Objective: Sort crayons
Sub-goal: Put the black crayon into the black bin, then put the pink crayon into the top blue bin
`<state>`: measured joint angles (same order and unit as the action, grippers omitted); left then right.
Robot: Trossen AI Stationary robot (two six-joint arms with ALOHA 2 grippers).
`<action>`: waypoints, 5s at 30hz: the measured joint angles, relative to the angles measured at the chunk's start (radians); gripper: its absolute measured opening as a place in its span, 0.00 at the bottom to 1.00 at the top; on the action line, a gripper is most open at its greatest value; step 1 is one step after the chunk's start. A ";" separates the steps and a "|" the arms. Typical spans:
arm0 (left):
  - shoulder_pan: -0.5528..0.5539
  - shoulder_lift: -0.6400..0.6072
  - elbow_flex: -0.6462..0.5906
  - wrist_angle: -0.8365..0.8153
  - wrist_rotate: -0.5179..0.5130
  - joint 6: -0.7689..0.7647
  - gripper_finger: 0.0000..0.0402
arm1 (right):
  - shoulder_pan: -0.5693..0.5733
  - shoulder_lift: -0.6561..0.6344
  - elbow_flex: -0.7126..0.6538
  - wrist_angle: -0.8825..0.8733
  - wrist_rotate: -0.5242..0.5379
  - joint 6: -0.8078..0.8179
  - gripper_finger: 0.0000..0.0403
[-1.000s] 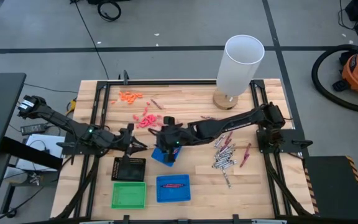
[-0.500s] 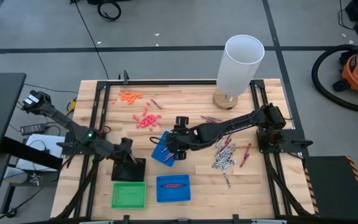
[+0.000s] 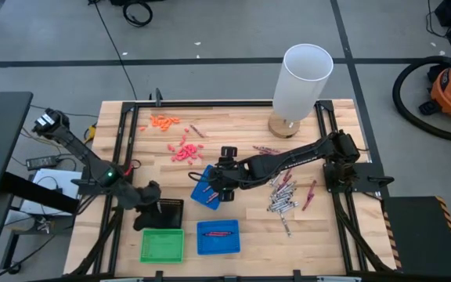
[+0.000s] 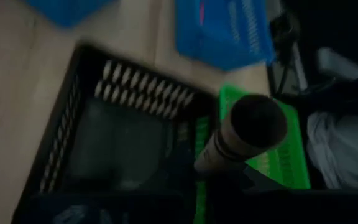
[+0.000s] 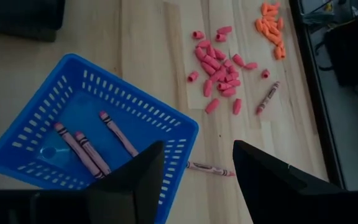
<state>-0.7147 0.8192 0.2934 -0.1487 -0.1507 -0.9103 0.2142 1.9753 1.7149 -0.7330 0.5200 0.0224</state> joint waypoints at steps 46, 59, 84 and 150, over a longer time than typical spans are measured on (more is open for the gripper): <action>-0.007 0.000 0.034 -0.114 0.025 0.060 0.11 | -0.040 0.001 0.000 0.022 -0.023 -0.056 0.49; -0.007 0.000 0.034 -0.113 0.025 0.060 0.11 | -0.040 0.001 0.000 0.022 -0.023 -0.059 0.49; -0.005 -0.002 0.034 -0.165 0.077 0.047 0.11 | -0.039 0.002 0.000 0.076 -0.074 -0.053 0.49; -0.004 -0.001 0.261 -0.463 -0.669 0.323 0.33 | -0.085 -0.017 -0.026 -0.215 0.010 -0.044 0.48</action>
<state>-0.7188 0.8181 0.5541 -0.6118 -0.8199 -0.5871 0.1297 1.9579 1.6888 -0.9482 0.5302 -0.0212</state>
